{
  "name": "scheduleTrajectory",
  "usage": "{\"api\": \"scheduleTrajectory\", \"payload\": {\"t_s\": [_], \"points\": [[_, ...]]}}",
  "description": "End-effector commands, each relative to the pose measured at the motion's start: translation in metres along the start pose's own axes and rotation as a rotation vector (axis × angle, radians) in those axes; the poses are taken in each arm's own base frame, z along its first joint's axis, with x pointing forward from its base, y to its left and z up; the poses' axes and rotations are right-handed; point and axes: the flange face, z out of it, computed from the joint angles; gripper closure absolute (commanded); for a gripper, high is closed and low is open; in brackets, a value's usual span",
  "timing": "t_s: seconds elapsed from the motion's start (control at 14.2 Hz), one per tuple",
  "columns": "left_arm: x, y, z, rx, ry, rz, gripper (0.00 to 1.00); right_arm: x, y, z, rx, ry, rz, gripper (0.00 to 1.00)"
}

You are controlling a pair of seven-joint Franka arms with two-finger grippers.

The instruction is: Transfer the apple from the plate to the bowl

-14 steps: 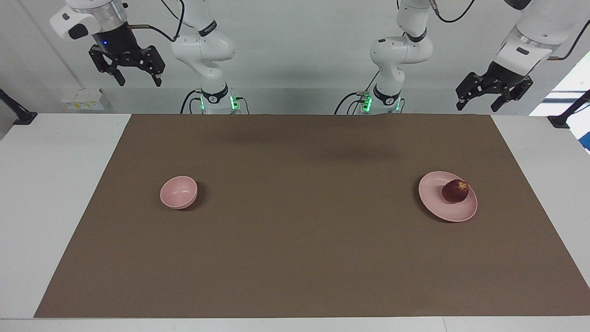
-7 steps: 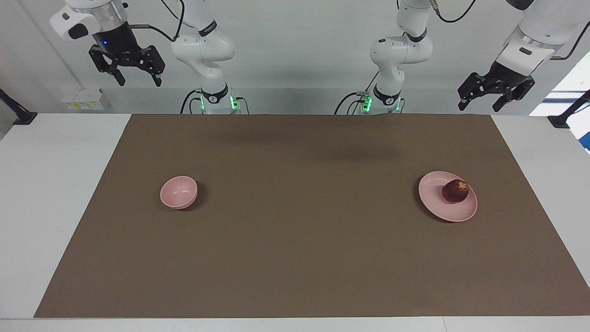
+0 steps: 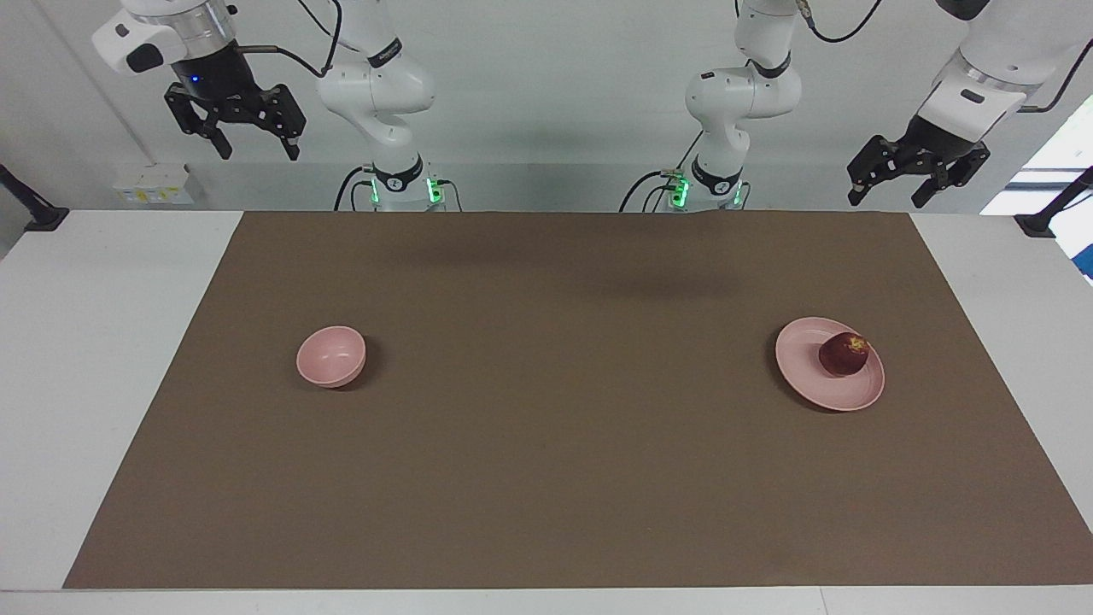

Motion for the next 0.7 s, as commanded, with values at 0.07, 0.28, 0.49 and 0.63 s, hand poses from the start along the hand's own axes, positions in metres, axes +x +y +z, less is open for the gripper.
{"api": "scheduleTrajectory", "payload": {"t_s": [0.07, 0.28, 0.49, 0.63], "points": [[-0.005, -0.004, 0.007, 0.014, 0.042, -0.001, 0.0, -0.006, 0.0, 0.0, 0.011, 0.014, 0.009, 0.0], [-0.005, -0.011, 0.031, 0.018, 0.084, -0.013, 0.0, -0.006, 0.002, 0.001, 0.012, 0.012, 0.012, 0.0], [0.003, -0.014, 0.06, 0.02, 0.107, -0.016, 0.0, -0.006, 0.002, 0.004, 0.012, 0.005, 0.012, 0.0], [0.009, -0.02, 0.088, 0.021, 0.124, -0.025, 0.0, -0.006, 0.002, 0.005, 0.012, 0.003, 0.012, 0.0]]}}
